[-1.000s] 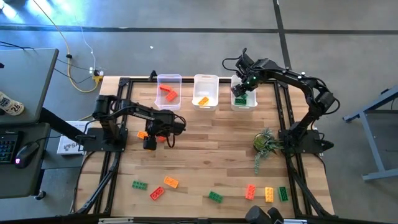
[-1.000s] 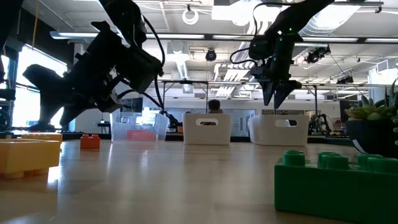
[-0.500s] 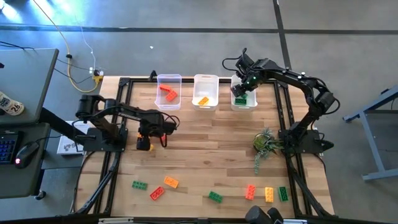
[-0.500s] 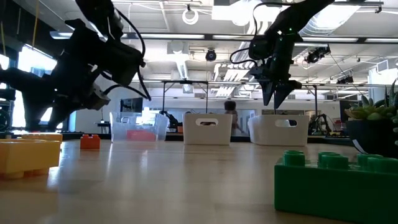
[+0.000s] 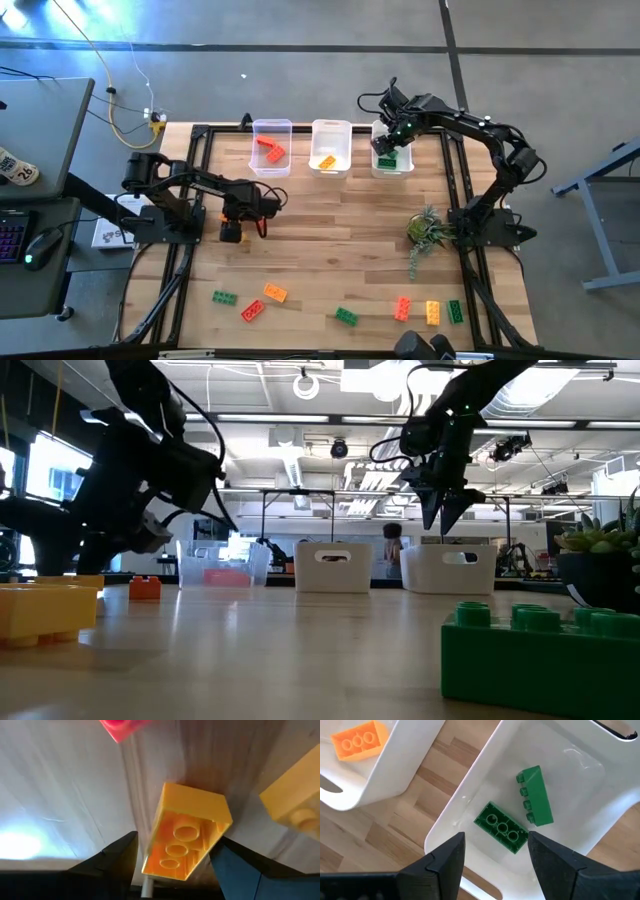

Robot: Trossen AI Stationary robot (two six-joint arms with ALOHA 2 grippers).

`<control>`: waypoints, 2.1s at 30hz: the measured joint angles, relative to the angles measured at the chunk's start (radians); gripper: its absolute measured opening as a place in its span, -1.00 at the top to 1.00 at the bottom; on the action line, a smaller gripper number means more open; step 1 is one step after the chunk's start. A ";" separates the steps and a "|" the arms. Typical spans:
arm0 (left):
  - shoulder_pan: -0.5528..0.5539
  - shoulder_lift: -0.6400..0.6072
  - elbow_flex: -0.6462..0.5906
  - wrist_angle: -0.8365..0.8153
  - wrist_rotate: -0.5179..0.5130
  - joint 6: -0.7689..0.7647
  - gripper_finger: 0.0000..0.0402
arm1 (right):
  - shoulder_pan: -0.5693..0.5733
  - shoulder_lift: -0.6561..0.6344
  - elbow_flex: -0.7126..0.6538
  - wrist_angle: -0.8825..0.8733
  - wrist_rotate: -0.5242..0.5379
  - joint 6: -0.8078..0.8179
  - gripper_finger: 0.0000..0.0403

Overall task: Sort & place blocks by color
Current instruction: Put the yellow game piece into the left white bin

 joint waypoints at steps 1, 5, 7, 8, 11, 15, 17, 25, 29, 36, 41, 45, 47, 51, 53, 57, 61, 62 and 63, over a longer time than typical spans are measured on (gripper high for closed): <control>0.000 0.000 0.001 0.007 -0.001 0.000 -0.13 | 0.000 0.000 0.000 0.000 0.000 0.000 -0.01; 0.000 0.000 0.000 0.032 -0.008 -0.007 -0.12 | 0.000 0.000 0.000 0.000 0.000 0.015 -0.01; 0.000 0.000 0.000 0.033 -0.007 -0.007 -0.06 | 0.000 0.000 0.000 0.000 -0.001 0.015 -0.01; 0.000 0.000 0.000 0.033 -0.007 -0.010 -0.02 | 0.000 0.000 0.000 0.000 -0.002 0.015 -0.01; -0.001 0.000 0.000 0.034 -0.003 -0.038 0.17 | 0.000 0.000 0.000 0.000 -0.004 0.015 -0.01; -0.001 -0.003 0.002 0.027 -0.005 -0.069 0.46 | 0.000 0.000 0.000 0.000 -0.004 0.000 -0.01; -0.001 -0.003 0.003 0.027 -0.005 -0.078 0.46 | 0.000 0.000 0.000 0.000 -0.004 -0.012 -0.01; 0.000 0.000 0.056 -0.008 -0.020 -0.142 0.46 | 0.000 0.000 0.000 0.000 -0.039 -0.048 -0.01; 0.000 0.001 0.114 -0.062 -0.018 -0.189 0.46 | 0.000 0.000 0.000 0.000 -0.069 -0.083 -0.01; 0.011 0.001 0.250 -0.174 -0.018 -0.249 0.46 | 0.000 0.000 0.000 0.000 -0.092 -0.145 -0.01; 0.051 0.000 0.370 -0.215 -0.023 -0.281 0.46 | 0.000 0.000 0.000 0.000 -0.093 -0.199 -0.01; 0.105 0.000 0.472 -0.194 -0.044 -0.288 0.46 | 0.000 0.000 0.000 0.001 -0.093 -0.256 -0.01; 0.143 0.000 0.516 -0.145 -0.044 -0.293 0.46 | 0.000 0.000 0.000 0.001 -0.093 -0.276 -0.01; 0.222 0.000 0.581 0.039 -0.024 -0.341 0.46 | 0.000 0.000 0.000 0.013 -0.093 -0.316 -0.01; 0.258 0.000 0.592 0.186 0.004 -0.375 0.46 | 0.000 0.000 0.000 0.039 -0.093 -0.333 -0.01; 0.315 0.000 0.592 0.499 0.104 -0.440 0.46 | 0.000 0.000 0.000 0.106 -0.093 -0.345 -0.01; 0.348 0.000 0.592 0.675 0.123 -0.479 0.43 | 0.000 0.000 0.000 0.161 -0.093 -0.345 -0.01; 0.355 0.000 0.592 0.700 0.121 -0.488 0.42 | 0.000 0.000 0.000 0.168 -0.093 -0.343 -0.01; 0.362 0.000 0.592 0.714 0.118 -0.496 0.42 | 0.000 0.000 0.000 0.174 -0.092 -0.330 -0.01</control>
